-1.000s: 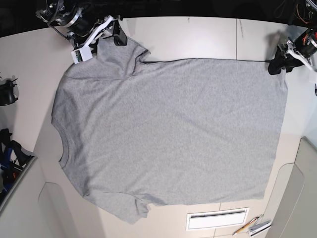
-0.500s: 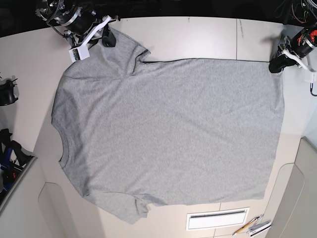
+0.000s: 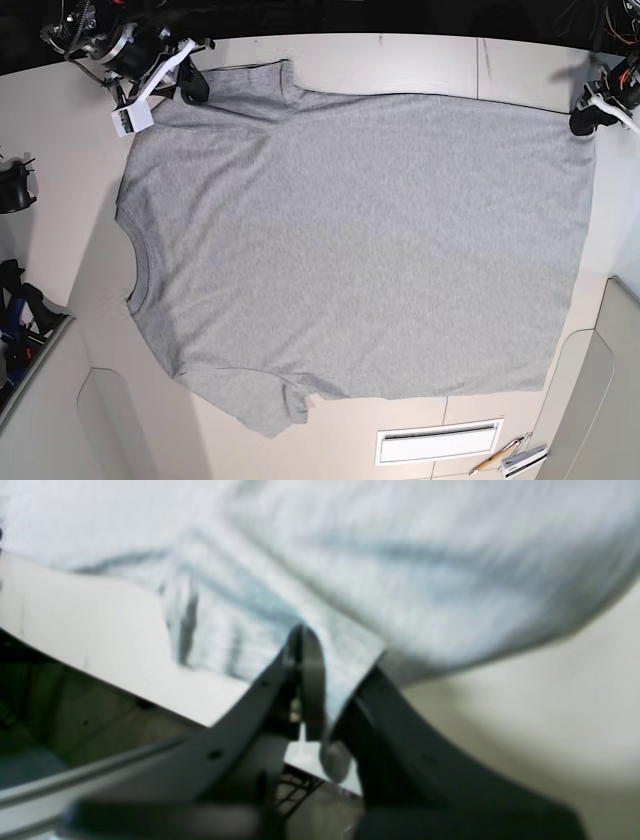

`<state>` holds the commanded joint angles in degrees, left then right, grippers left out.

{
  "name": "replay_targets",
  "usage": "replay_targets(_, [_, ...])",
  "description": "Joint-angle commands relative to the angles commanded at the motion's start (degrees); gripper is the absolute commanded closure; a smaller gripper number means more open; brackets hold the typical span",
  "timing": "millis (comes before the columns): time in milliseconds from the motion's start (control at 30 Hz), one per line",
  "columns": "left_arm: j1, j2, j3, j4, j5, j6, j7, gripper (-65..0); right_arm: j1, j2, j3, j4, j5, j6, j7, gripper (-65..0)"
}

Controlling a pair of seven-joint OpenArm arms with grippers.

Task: Fold the T-shirt properly
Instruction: 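Move the left gripper to the hem corner and grasp it, then lift the shirt edge with both grippers and pull it taut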

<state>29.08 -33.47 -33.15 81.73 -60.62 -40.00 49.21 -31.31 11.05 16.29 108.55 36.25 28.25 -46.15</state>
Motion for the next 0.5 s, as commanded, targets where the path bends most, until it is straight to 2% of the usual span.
replay_targets(33, [0.87,0.0,0.02,1.66,-0.35,0.0,0.15,0.0,0.0,0.0,1.62,0.0,1.97,1.4,-0.52,0.0])
replay_targets(67, [1.51,0.0,0.02,3.02,-0.48,0.0,0.09,0.0,0.0,0.02,2.89,0.0,3.28,2.08,-1.09,0.0])
replay_targets(133, [1.62,0.0,0.02,4.22,-0.44,0.0,0.11,0.0,0.0,0.02,4.48,0.0,4.5,2.43,-2.16,0.0])
replay_targets(167, [1.55,0.0,0.02,4.24,-0.46,0.0,0.04,0.0,0.0,0.02,4.9,0.0,4.98,3.15,-2.58,0.0])
replay_targets(267, [1.55,-0.02,0.0,4.24,-0.52,0.0,-0.09,0.0,0.0,0.02,5.14,0.0,6.16,3.3,-2.95,0.0])
replay_targets(367, [1.55,-0.04,0.0,4.42,-0.94,0.0,-0.09,0.0,0.0,0.02,5.14,0.0,8.35,4.66,-3.65,0.0])
replay_targets(500, [1.55,-0.04,-0.68,5.7,-1.31,0.0,-0.11,0.0,0.04,0.0,5.14,1.09,10.12,5.03,-3.82,0.0])
